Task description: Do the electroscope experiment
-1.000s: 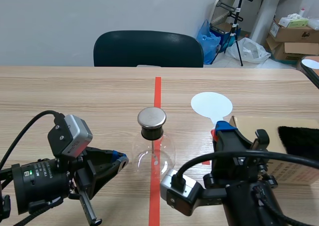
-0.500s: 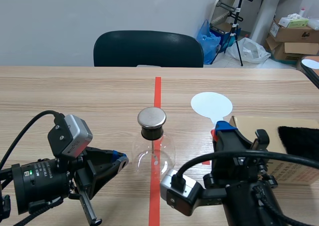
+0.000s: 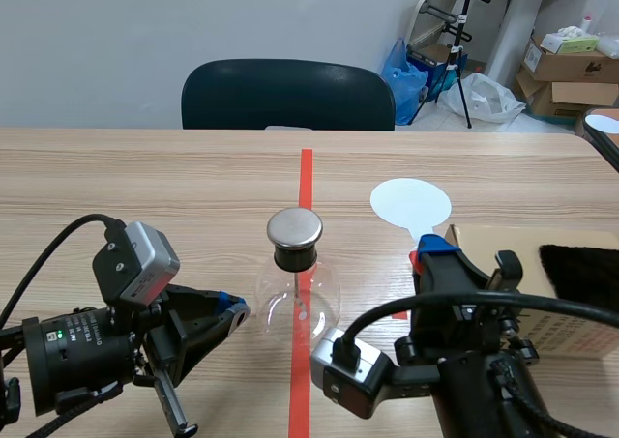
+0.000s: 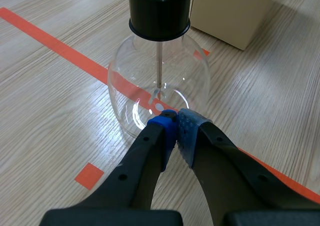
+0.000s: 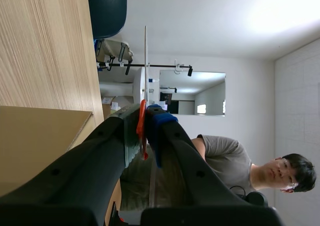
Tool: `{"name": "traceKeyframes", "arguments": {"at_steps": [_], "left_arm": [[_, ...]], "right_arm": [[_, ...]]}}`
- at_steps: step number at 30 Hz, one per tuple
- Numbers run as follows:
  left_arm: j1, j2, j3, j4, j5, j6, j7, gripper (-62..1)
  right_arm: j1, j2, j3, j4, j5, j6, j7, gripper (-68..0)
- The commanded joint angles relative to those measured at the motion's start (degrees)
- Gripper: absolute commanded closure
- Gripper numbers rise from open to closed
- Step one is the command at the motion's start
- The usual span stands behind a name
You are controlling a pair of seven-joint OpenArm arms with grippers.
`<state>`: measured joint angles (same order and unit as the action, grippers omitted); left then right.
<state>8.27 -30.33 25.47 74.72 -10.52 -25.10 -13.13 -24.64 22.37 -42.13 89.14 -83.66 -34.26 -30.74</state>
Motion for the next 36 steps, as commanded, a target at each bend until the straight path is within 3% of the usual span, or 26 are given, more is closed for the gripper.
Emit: {"name": "traceKeyframes", "arguments": {"at_steps": [1,17,36], "left_arm": [[0.1,0.2,-0.3,1.0,-0.6,0.1,-0.8,-2.7],[0.1,0.2,-0.3,1.0,-0.6,0.1,-0.5,-2.7],[0.1,0.1,-0.3,1.0,-0.6,0.1,-0.4,-2.7]], "right_arm": [[0.7,0.2,0.2,0.2,0.0,-0.9,-0.4,-1.0],[0.7,0.2,0.2,0.2,0.0,-0.9,1.4,-1.0],[0.7,0.2,0.2,0.2,0.0,-0.9,19.8,-1.0]]}}
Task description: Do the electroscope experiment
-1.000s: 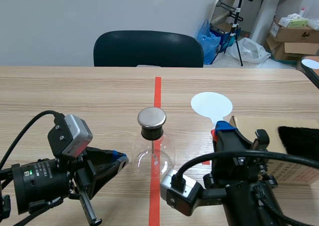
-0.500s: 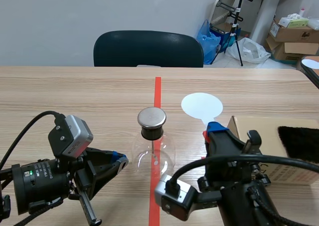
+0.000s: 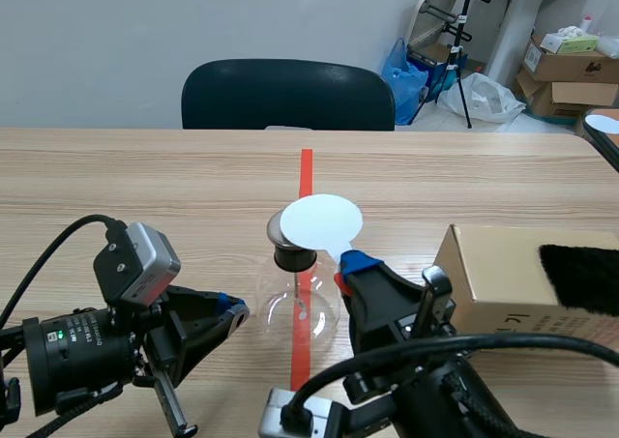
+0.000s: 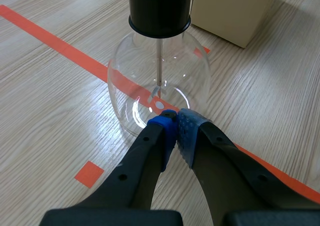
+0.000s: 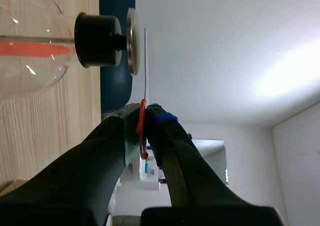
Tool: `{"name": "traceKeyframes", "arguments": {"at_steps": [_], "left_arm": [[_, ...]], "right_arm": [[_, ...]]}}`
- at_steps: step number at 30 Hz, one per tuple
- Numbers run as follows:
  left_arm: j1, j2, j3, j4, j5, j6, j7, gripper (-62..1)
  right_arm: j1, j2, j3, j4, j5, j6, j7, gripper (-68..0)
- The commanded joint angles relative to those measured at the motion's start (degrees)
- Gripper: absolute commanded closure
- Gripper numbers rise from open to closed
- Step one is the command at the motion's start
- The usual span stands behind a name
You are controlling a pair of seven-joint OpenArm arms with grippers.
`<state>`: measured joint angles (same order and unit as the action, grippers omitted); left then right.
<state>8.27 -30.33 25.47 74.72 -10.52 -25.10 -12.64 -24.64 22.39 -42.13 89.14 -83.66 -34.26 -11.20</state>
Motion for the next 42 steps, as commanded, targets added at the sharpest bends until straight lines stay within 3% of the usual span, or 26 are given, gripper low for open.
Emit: {"name": "traceKeyframes", "arguments": {"at_steps": [1,12,42], "left_arm": [[0.1,0.1,-0.3,1.0,-0.6,0.1,-0.9,-2.7],[0.1,0.1,-0.3,1.0,-0.6,0.1,-0.9,-2.7],[0.1,0.1,-0.3,1.0,-0.6,0.1,-0.9,-2.7]], "right_arm": [[0.7,0.2,0.2,0.2,0.0,-0.9,0.9,-1.0],[0.7,0.2,0.2,0.2,0.0,-0.9,4.8,-1.0],[0.7,0.2,0.2,0.3,0.0,-0.9,4.9,-1.0]]}}
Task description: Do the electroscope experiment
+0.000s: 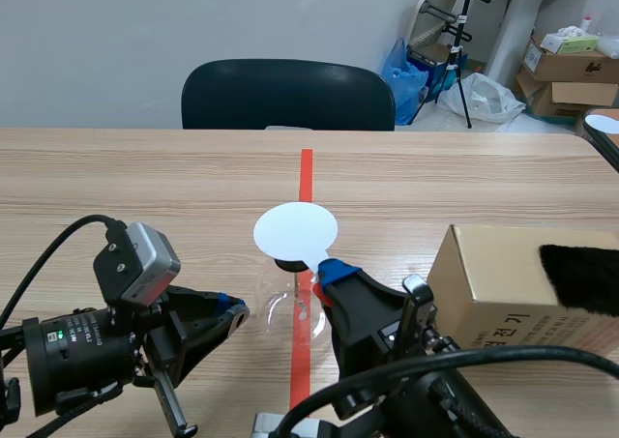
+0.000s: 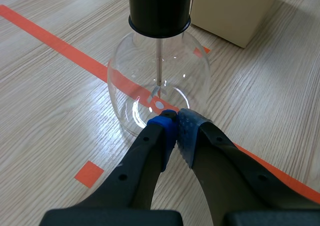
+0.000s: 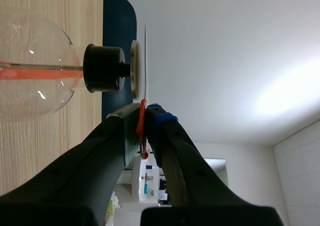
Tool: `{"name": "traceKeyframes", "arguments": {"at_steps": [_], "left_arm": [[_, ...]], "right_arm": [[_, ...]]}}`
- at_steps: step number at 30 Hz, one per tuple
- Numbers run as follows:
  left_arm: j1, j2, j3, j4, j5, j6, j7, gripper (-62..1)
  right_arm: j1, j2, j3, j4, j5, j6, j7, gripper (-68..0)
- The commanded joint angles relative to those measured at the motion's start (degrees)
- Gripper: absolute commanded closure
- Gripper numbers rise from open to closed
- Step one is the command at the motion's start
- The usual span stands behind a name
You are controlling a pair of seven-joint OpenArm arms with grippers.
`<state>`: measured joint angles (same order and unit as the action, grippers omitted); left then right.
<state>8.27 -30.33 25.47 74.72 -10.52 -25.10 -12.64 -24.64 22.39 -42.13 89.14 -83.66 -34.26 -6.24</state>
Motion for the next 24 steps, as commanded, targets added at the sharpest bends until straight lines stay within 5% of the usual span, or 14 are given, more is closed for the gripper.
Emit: {"name": "traceKeyframes", "arguments": {"at_steps": [1,12,24], "left_arm": [[0.1,0.1,-0.3,1.0,-0.6,0.1,-0.9,-2.7],[0.1,0.1,-0.3,1.0,-0.6,0.1,-0.9,-2.7],[0.1,0.1,-0.3,1.0,-0.6,0.1,-0.9,-2.7]], "right_arm": [[0.7,0.2,0.2,0.3,0.0,-0.9,0.0,-1.0],[0.9,0.2,0.5,0.5,0.0,-0.9,-2.9,-1.0],[0.9,0.2,0.6,2.5,0.0,-0.8,-16.6,-1.0]]}}
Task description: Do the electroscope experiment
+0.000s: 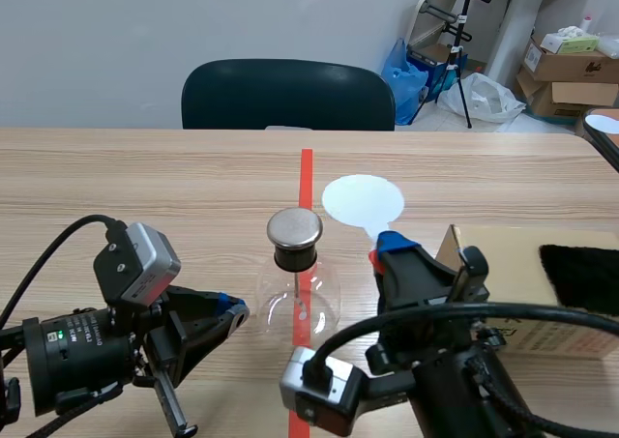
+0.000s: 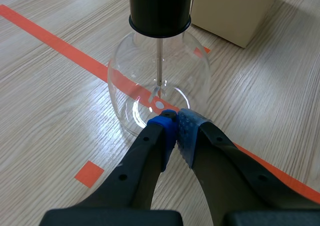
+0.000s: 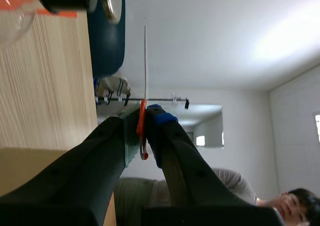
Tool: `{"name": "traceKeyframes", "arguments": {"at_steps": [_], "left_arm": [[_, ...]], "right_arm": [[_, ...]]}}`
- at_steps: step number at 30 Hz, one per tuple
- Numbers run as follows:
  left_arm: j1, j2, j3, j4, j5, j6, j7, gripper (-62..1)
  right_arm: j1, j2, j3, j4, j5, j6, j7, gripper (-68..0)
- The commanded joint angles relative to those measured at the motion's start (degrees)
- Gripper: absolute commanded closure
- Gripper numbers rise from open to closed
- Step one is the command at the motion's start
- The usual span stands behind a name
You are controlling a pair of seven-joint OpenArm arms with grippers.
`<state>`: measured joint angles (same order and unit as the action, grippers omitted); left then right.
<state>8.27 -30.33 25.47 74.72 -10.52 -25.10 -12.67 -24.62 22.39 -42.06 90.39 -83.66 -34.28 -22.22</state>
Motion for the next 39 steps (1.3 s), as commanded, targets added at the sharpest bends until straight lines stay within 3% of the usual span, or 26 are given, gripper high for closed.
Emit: {"name": "traceKeyframes", "arguments": {"at_steps": [1,13,19,35,39], "left_arm": [[0.1,0.1,-0.3,1.0,-0.6,0.1,-0.8,-2.7],[0.1,0.1,-0.3,1.0,-0.6,0.1,-0.8,-2.7],[0.1,0.1,-0.3,1.0,-0.6,0.1,-0.8,-2.7],[0.1,0.1,-0.3,1.0,-0.6,0.1,-0.8,-2.7],[0.1,0.1,-0.3,1.0,-0.6,0.1,-0.8,-2.7]], "right_arm": [[0.8,0.2,0.5,1.2,0.0,-0.8,-1.9,-1.0],[0.8,0.2,1.7,1.2,0.0,-0.5,-9.8,-1.0],[0.8,0.2,1.6,1.2,0.0,-0.5,-11.1,-1.0],[0.8,0.2,1.6,1.2,0.0,-0.5,-11.3,-1.0],[0.8,0.2,1.6,1.2,0.0,-0.5,-8.1,-1.0]]}}
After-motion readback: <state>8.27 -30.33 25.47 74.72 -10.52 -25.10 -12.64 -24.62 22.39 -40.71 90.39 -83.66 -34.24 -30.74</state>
